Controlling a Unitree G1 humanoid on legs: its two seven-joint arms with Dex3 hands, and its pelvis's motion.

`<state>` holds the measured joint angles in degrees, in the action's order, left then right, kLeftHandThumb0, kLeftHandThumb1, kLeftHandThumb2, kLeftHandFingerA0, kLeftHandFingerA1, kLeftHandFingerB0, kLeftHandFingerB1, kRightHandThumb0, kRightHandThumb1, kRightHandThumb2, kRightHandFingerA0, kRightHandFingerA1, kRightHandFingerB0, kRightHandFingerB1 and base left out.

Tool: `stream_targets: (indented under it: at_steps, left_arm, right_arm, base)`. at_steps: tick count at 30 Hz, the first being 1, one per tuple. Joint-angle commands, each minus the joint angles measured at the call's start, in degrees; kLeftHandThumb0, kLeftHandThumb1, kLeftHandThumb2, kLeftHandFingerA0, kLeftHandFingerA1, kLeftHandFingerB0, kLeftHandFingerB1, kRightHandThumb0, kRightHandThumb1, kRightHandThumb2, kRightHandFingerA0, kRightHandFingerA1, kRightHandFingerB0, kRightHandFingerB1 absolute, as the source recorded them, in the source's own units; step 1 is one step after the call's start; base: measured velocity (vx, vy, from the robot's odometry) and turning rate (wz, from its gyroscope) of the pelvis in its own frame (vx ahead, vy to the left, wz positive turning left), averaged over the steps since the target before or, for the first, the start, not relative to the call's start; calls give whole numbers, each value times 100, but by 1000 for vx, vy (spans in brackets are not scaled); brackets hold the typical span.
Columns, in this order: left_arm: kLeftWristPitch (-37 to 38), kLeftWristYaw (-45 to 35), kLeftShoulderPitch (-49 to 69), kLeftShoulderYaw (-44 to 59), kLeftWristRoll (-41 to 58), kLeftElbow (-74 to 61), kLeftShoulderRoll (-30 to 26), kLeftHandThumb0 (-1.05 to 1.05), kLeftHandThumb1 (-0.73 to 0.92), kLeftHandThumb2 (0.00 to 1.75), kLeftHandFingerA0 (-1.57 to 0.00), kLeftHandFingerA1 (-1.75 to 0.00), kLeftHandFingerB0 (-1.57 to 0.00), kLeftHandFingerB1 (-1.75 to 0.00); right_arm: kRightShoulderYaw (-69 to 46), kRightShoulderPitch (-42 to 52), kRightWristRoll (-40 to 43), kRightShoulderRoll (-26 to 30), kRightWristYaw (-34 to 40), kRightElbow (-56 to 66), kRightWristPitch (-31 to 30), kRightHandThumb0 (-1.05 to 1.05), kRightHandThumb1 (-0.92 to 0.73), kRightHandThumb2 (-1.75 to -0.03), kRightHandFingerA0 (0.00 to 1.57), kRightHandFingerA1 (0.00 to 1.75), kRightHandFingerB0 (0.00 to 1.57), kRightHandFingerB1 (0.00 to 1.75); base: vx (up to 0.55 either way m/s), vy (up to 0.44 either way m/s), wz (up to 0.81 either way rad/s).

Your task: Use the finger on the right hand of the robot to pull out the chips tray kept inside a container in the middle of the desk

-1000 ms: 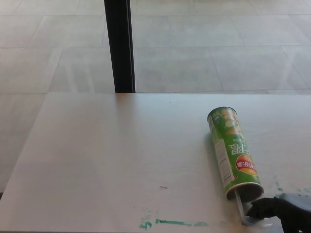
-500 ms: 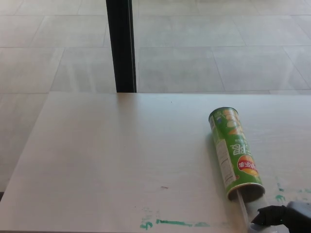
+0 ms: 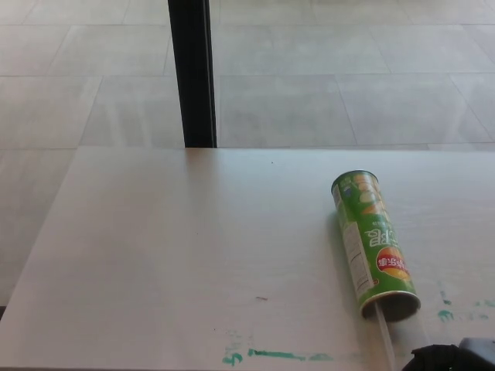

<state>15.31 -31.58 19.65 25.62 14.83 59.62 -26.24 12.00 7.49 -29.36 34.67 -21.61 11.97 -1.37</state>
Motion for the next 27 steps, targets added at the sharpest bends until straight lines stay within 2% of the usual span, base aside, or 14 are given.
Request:
stream_targets:
  at_steps: [1, 2, 3, 4, 6, 7, 8, 13, 16, 21, 23, 27]
  left_arm:
    - [-94, 38, -20, 33, 42, 60, -106, -68, 74, 62, -38, -66, -33, -41]
    - [-144, 23, -32, 54, 70, 63, -123, -71, 58, 97, -40, -69, -29, -53]
    - [-211, 1, -41, 84, 115, 61, -118, -71, 58, 97, -40, -69, -29, -53]
    - [-163, 54, -30, 70, 78, 54, -114, -69, 73, 62, -40, -67, -37, -44]
    - [-90, 70, -31, 18, -6, 111, -152, -68, 74, 62, -39, -65, -36, -42]
    - [-96, -13, -28, 56, 56, 121, -146, -67, 74, 62, -39, -67, -35, -42]
    - [-108, -27, -10, 55, 65, 83, -143, -67, 75, 62, -38, -67, -34, -42]
    - [-112, -40, -46, 65, 73, 159, -157, -68, 74, 62, -40, -66, -35, -41]
    - [-39, -13, 6, 20, 17, 102, -146, -68, 76, 63, -36, -64, -30, -39]
    - [-72, 10, -72, 23, 20, 228, -149, -67, 75, 62, -38, -65, -34, -41]
    - [-97, -58, 44, 47, 83, 22, -104, -67, 76, 62, -35, -67, -30, -41]
    - [-187, -51, 62, 76, 120, 29, -87, -67, 73, 62, -38, -67, -35, -45]
  right_arm:
    - [-46, 315, 22, 134, -220, 197, -89, -7, -60, -64, 90, 156, 62, 54]
    - [-46, 338, 47, 114, -232, 213, -105, -7, -60, -63, 90, 157, 61, 55]
    - [-65, 371, 91, 110, -265, 245, -120, -7, -60, -63, 90, 157, 61, 55]
    - [-90, 429, 132, 124, -198, 223, 34, -4, -58, -64, 92, 154, 61, 56]
    - [-130, 556, 189, 164, -260, 288, 50, -4, -57, -67, 96, 153, 60, 57]
    - [-138, 599, 200, 188, -266, 279, 92, -1, -62, -55, 71, 167, 58, 49]
    - [-152, 641, 191, 193, -260, 300, 88, -1, -61, -55, 70, 172, 59, 48]
    - [-227, 816, 236, 257, -303, 392, 78, -1, -61, -55, 71, 169, 60, 50]
    - [-310, 1028, 209, 303, -212, 477, 181, -1, -61, -55, 72, 174, 61, 50]
    - [-379, 1116, 250, 311, -243, 496, 239, 0, -60, -59, 73, 175, 59, 50]
    - [-380, 1148, 228, 326, -297, 544, 199, -1, -63, -56, 72, 174, 59, 48]
    - [-436, 1049, 444, 306, -355, 473, 288, 0, -62, -60, 71, 175, 52, 49]
  base:
    - [0, 0, 0]
    - [0, 0, 0]
    - [0, 0, 0]
    - [0, 0, 0]
    - [0, 0, 0]
    - [0, 0, 0]
    - [0, 0, 0]
    - [0, 0, 0]
    - [0, 0, 0]
    - [0, 0, 0]
    - [0, 0, 0]
    - [0, 0, 0]
